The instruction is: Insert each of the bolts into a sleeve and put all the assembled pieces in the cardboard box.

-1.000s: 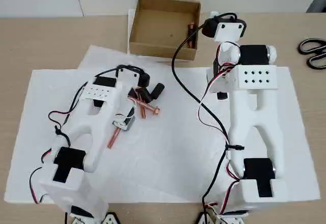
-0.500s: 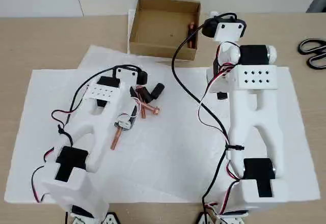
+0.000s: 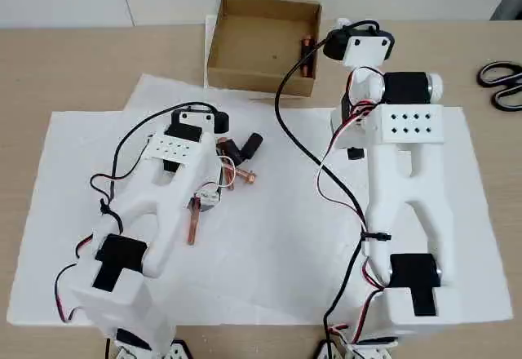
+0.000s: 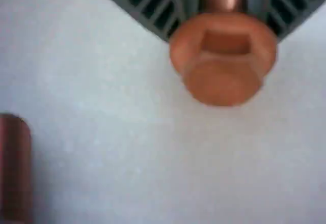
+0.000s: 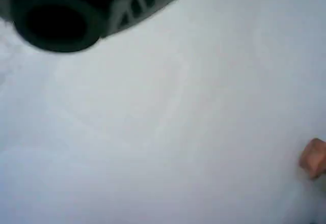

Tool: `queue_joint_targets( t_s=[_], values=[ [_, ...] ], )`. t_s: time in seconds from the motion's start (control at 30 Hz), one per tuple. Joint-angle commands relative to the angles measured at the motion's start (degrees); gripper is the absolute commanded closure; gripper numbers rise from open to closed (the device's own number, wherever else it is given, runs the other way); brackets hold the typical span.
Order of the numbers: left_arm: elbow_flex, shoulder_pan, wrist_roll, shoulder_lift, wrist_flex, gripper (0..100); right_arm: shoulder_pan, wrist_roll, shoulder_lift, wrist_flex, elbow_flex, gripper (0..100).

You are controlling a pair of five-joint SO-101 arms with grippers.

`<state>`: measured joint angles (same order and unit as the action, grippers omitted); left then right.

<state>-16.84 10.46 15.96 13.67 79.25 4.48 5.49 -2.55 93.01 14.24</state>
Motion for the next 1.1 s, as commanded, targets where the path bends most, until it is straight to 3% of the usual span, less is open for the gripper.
queue_joint_targets(
  t_s=[0.0, 0.13, 0.27, 0.77, 1.07],
  values=[
    [0.04, 1.23, 0.62, 0.18, 2.81, 99, -0.04, -0.18, 3.30, -0.57, 0.26, 99.5],
    [0.75, 1.05, 1.23, 0.18, 3.78, 99, -0.04, -0.18, 3.30, -0.48, 0.26, 99.5],
    [3.12, 0.79, 6.95, 0.18, 7.12, 99, -0.04, -0.18, 3.30, -0.48, 0.26, 99.5],
    [5.32, 0.97, 10.37, -0.35, 9.67, 99, 0.04, -0.53, 3.38, -0.31, 0.26, 99.5],
    [19.65, 0.79, 10.02, -0.35, 20.22, 99, 0.04, -0.35, 3.38, -0.31, 0.26, 99.5]
  ],
)
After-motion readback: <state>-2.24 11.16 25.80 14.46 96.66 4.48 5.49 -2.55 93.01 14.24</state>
